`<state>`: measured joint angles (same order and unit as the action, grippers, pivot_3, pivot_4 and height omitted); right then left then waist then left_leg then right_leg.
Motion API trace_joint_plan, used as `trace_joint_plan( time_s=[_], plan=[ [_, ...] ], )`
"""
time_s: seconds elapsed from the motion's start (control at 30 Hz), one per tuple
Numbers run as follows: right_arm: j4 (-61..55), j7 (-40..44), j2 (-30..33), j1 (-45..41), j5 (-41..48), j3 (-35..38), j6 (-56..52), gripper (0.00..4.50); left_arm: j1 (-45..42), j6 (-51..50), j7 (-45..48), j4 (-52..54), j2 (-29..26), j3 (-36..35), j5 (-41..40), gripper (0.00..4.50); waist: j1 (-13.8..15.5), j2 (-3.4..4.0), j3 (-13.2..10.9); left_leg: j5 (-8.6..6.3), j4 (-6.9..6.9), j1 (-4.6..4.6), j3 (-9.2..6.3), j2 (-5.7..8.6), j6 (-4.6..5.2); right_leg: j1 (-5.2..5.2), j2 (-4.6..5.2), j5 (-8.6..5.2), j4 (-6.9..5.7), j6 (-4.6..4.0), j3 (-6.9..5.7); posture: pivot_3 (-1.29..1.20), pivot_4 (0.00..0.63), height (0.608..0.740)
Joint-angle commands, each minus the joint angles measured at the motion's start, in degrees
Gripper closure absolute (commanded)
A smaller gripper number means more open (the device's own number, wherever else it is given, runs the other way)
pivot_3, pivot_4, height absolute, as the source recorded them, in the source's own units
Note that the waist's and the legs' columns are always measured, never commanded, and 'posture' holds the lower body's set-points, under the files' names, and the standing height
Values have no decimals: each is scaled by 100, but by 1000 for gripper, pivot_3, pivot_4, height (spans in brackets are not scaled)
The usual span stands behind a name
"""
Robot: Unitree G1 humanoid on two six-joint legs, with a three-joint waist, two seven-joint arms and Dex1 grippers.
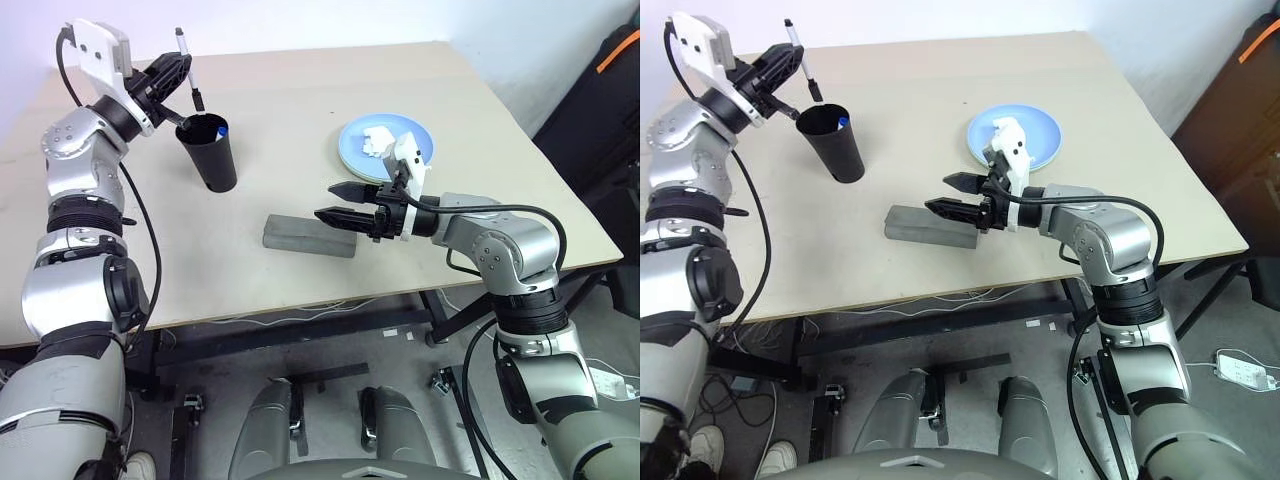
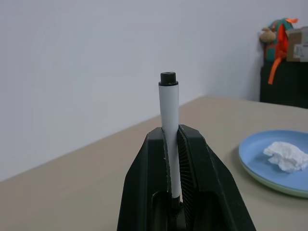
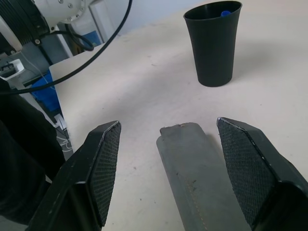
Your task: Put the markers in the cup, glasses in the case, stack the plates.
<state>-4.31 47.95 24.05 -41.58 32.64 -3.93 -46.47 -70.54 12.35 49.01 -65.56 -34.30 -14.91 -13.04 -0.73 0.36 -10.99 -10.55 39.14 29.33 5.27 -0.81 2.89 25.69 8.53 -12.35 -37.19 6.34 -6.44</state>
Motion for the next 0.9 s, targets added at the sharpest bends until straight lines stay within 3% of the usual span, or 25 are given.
trace_joint_plan(
  time_s=[0.03,0.57,0.6,0.67,0.9],
  plan=[
    [-213,-9,37,-68,39,95,69,1152,-176,222,-291,-134,-8,-117,5,4500,-1,0,0,1,0,-1,0,-1,-1,0,0,0,-2,0,0,0,150,707],
    [-268,-137,112,-5,10,87,46,1152,-31,270,-608,-355,35,-318,-95,4500,11,-1,-1,-3,0,-4,-22,-2,-12,-3,5,1,2,-1,0,0,150,707],
    [-263,-143,107,-6,6,84,49,1107,-29,261,-600,-360,40,-326,-102,3814,11,-1,-1,-3,0,-4,-22,-2,-12,-3,4,1,2,-1,0,0,150,707],
    [-264,-151,97,1,-4,79,55,1107,-28,232,-578,-367,41,-338,-107,3302,11,-1,-1,-3,0,-4,-22,-2,-12,-2,5,1,2,-2,0,0,150,707],
    [-274,-187,78,38,-17,82,55,1107,-101,193,-547,-344,-4,-344,-85,817,11,-1,-1,-3,0,-3,-22,-2,-12,-2,5,1,2,-2,-1,0,150,707]
  ],
)
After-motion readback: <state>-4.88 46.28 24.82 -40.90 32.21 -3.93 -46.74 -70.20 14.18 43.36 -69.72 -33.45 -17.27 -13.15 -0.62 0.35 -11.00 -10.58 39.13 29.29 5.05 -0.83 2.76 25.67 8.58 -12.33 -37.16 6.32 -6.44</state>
